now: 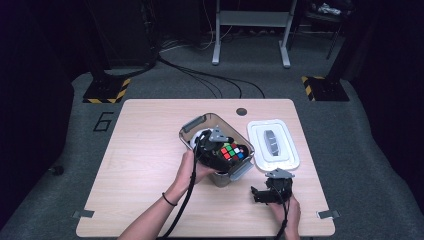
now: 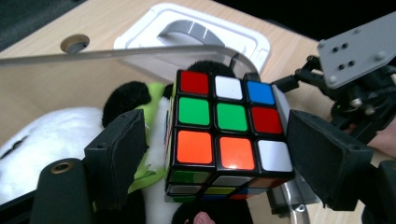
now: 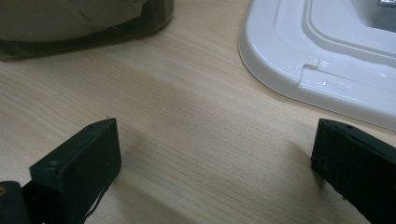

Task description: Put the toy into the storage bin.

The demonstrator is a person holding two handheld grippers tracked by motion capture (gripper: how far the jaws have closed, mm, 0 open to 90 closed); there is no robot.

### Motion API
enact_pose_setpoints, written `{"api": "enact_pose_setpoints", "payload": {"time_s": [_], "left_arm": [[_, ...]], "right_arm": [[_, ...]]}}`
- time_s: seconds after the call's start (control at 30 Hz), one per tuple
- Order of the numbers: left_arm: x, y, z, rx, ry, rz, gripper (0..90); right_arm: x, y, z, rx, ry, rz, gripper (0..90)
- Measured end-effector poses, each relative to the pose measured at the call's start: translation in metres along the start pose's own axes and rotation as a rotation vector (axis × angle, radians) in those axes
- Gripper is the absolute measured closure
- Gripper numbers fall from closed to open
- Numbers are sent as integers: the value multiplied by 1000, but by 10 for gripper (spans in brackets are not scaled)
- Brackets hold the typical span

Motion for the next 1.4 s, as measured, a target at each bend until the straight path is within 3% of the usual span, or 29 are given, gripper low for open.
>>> {"api": "enact_pose_setpoints", "payload": {"time_s": [0.07, 0.17, 0.3, 0.33, 0.37, 0.4, 0.57, 0.7, 1.07, 1.23, 1.4], "left_arm": [[6, 4, 2, 13, -3, -23, 228], [8, 8, 8, 37, -14, -47, 319], [3, 5, 8, 26, -29, -28, 397], [0, 2, 5, 21, -53, -14, 397], [-3, 0, 2, 10, -80, -10, 461], [-3, 0, 2, 10, -80, -10, 483], [-6, -4, 5, 14, -101, -7, 484], [-9, -7, 6, -5, -73, 13, 486], [-4, -3, 5, -2, -74, 7, 484], [8, 5, 13, 24, -7, -27, 311], [21, -4, 25, 38, 23, -12, 259]], "right_arm": [[0, 0, 0, 0, 0, 0, 7], [0, 0, 0, 1, 0, -1, 9], [0, 0, 0, 2, 3, 1, 9], [0, 0, 0, 3, 4, 1, 9], [0, 0, 0, 3, 4, 1, 9], [0, 0, 0, 3, 4, 1, 9], [0, 0, 0, 1, 3, 1, 12], [0, 0, 0, 1, 3, 1, 12], [0, 0, 0, 1, 3, 1, 12], [0, 0, 0, 1, 3, 0, 13], [0, 0, 0, 1, 3, 1, 13]]}}
Point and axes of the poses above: each handheld gripper's, and its own axes: x roughly backward along the jaws, y roughly out of its top, z roughly to its left, the point moved 10 cm from there along -x, roughly forward along the jaws, and after that the axes turned 6 degrees about z, right-handed, at the moved point
